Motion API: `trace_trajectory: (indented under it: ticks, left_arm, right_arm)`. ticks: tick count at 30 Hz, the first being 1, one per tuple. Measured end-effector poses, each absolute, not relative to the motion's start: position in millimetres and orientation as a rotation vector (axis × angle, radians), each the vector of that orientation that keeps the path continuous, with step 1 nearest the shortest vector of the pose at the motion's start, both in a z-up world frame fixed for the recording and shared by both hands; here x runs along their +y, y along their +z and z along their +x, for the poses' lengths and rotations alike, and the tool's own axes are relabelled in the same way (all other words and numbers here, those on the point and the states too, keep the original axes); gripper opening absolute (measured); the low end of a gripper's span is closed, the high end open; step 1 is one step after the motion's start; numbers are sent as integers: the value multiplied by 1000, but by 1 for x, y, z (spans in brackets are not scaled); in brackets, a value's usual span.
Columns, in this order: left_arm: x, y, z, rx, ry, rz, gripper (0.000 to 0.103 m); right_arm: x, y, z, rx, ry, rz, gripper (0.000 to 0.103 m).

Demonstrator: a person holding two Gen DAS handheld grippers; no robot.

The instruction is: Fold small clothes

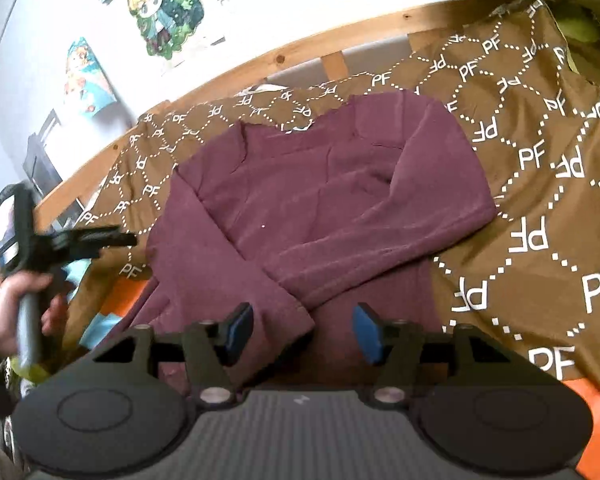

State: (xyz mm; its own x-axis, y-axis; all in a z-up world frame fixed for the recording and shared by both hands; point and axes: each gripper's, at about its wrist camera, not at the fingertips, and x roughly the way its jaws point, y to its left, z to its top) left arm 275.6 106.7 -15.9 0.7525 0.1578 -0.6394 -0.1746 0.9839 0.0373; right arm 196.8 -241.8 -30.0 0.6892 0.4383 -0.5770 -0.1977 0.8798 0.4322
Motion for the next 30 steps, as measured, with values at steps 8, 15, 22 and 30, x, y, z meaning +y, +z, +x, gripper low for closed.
trace_trajectory:
  ticks: [8, 15, 22, 30]
  left_arm:
    - [102, -16, 177, 795, 79, -57, 77]
    - [102, -37, 143, 802, 38, 10, 60]
    - [100, -51, 156, 882, -59, 25, 19]
    - [142, -34, 142, 799, 43, -258, 4]
  right_arm:
    - [-228, -17, 177, 633, 338, 277, 7]
    - [-242, -20, 153, 714, 211, 277, 63]
    - [-283, -13, 111, 744, 59, 308, 84]
    - [-265, -43, 125, 850, 108, 315, 7]
